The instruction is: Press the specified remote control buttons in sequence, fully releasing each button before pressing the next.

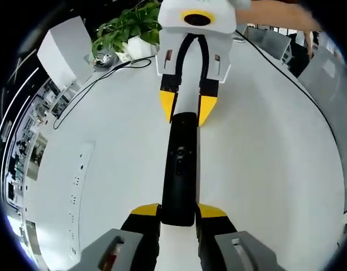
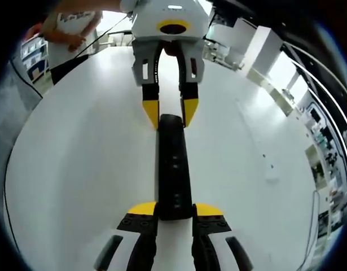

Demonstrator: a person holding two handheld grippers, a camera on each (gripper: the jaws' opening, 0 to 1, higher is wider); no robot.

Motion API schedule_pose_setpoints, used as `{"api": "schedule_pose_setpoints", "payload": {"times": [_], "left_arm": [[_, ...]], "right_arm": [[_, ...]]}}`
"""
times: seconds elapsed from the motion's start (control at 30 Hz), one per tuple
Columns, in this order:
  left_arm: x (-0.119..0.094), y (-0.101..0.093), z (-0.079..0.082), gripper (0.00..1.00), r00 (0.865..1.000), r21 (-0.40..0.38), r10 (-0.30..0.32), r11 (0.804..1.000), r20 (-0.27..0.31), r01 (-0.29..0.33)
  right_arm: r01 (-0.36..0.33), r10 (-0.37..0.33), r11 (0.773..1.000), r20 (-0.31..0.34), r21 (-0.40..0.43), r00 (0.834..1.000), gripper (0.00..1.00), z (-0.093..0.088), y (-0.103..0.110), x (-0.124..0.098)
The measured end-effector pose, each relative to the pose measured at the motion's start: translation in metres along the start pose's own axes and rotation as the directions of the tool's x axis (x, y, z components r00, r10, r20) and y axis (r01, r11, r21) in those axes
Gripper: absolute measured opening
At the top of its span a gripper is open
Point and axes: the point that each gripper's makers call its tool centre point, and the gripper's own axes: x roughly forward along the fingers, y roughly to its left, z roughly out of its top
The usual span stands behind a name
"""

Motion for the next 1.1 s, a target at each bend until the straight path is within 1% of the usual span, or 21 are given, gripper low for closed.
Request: {"api": "schedule_pose_setpoints", "payload": {"times": [0.17, 0.27, 0.37, 0.43, 0.5, 0.53, 0.57, 0.6, 0.63, 0.67, 0.73, 0.77, 0.8, 0.83, 0.87, 0.9, 0.93, 0.97, 1.0, 1.07, 1.1], "left_arm": [[-0.001, 0.0, 0.0, 0.24, 1.0, -0.011, 0.003, 1.0, 0.008, -0.002], [-0.002, 0.0, 0.0, 0.25, 1.0, -0.01, 0.019, 1.0, 0.019, -0.019], [-0.003, -0.002, -0.001, 0.26, 0.999, -0.012, 0.027, 1.0, 0.027, -0.027], [-0.006, -0.003, -0.003, 0.28, 0.999, -0.01, 0.037, 0.999, 0.032, -0.037], [-0.009, -0.003, 0.0, 0.3, 0.996, -0.014, 0.057, 0.998, 0.068, -0.056], [-0.01, -0.002, 0.0, 0.3, 0.995, -0.028, 0.068, 0.997, 0.076, -0.066], [-0.013, -0.001, 0.002, 0.32, 0.992, -0.064, 0.085, 0.995, 0.094, -0.079], [-0.014, 0.0, 0.004, 0.35, 0.988, -0.08, 0.099, 0.993, 0.114, -0.09], [-0.017, 0.002, 0.007, 0.38, 0.982, -0.094, 0.132, 0.988, 0.137, -0.12], [-0.019, 0.004, 0.01, 0.41, 0.975, -0.1, 0.154, 0.985, 0.162, -0.139], [-0.022, 0.008, 0.014, 0.47, 0.954, -0.143, 0.215, 0.972, 0.208, -0.187], [-0.025, 0.011, 0.016, 0.51, 0.938, -0.166, 0.259, 0.96, 0.229, -0.224], [-0.026, 0.013, 0.017, 0.58, 0.926, -0.191, 0.293, 0.949, 0.237, -0.251], [-0.028, 0.015, 0.019, 0.63, 0.906, -0.234, 0.337, 0.931, 0.256, -0.28], [-0.029, 0.016, 0.019, 0.67, 0.893, -0.251, 0.368, 0.919, 0.26, -0.306], [-0.031, 0.017, 0.018, 0.7, 0.88, -0.266, 0.399, 0.905, 0.256, -0.333], [-0.032, 0.017, 0.018, 0.73, 0.863, -0.287, 0.432, 0.889, 0.263, -0.357], [-0.033, 0.016, 0.015, 0.76, 0.855, -0.299, 0.452, 0.877, 0.253, -0.375], [-0.036, 0.016, 0.013, 0.8, 0.832, -0.338, 0.494, 0.85, 0.251, -0.403], [-0.038, 0.013, 0.008, 0.87, 0.816, -0.37, 0.526, 0.827, 0.241, -0.424], [-0.04, 0.013, 0.009, 0.9, 0.799, -0.4, 0.548, 0.809, 0.248, -0.43]], "right_arm": [[0.004, -0.004, 0.999, 0.02, 0.033, 1.0, 0.22, 0.001, -0.001, 0.001], [0.012, -0.014, 0.998, 0.045, 0.054, 0.999, 0.31, 0.004, 0.001, 0.001], [0.026, -0.029, 0.998, 0.059, 0.05, 0.998, 0.34, 0.004, 0.0, -0.001], [0.039, -0.045, 0.997, 0.089, 0.067, 0.995, 0.36, 0.007, 0.004, -0.005], [0.057, -0.066, 0.996, 0.117, 0.074, 0.991, 0.38, 0.011, 0.003, -0.006], [0.069, -0.084, 0.992, 0.143, 0.103, 0.986, 0.4, 0.014, 0.005, -0.008], [0.081, -0.1, 0.989, 0.165, 0.12, 0.981, 0.41, 0.017, 0.004, -0.01], [0.085, -0.113, 0.985, 0.189, 0.15, 0.975, 0.42, 0.019, 0.004, -0.011], [0.099, -0.132, 0.981, 0.197, 0.169, 0.972, 0.44, 0.019, 0.003, -0.013], [0.132, -0.17, 0.975, 0.216, 0.181, 0.961, 0.46, 0.021, 0.0, -0.014], [0.159, -0.209, 0.965, 0.241, 0.209, 0.948, 0.51, 0.024, -0.002, -0.016], [0.185, -0.24, 0.958, 0.261, 0.218, 0.935, 0.53, 0.027, -0.007, -0.017], [0.203, -0.263, 0.952, 0.275, 0.229, 0.925, 0.57, 0.029, -0.011, -0.017], [0.218, -0.286, 0.945, 0.29, 0.245, 0.913, 0.6, 0.032, -0.01, -0.019], [0.233, -0.306, 0.939, 0.302, 0.252, 0.903, 0.62, 0.034, -0.01, -0.021], [0.259, -0.336, 0.93, 0.314, 0.262, 0.888, 0.67, 0.036, -0.013, -0.023], [0.261, -0.341, 0.927, 0.31, 0.271, 0.887, 0.71, 0.035, -0.013, -0.023], [0.267, -0.349, 0.923, 0.31, 0.278, 0.884, 0.74, 0.035, -0.012, -0.023], [0.279, -0.365, 0.916, 0.305, 0.289, 0.879, 0.77, 0.034, -0.011, -0.024], [0.304, -0.389, 0.906, 0.297, 0.295, 0.872, 0.8, 0.033, -0.01, -0.027], [0.311, -0.401, 0.9, 0.297, 0.305, 0.867, 0.81, 0.033, -0.009, -0.028]]}}
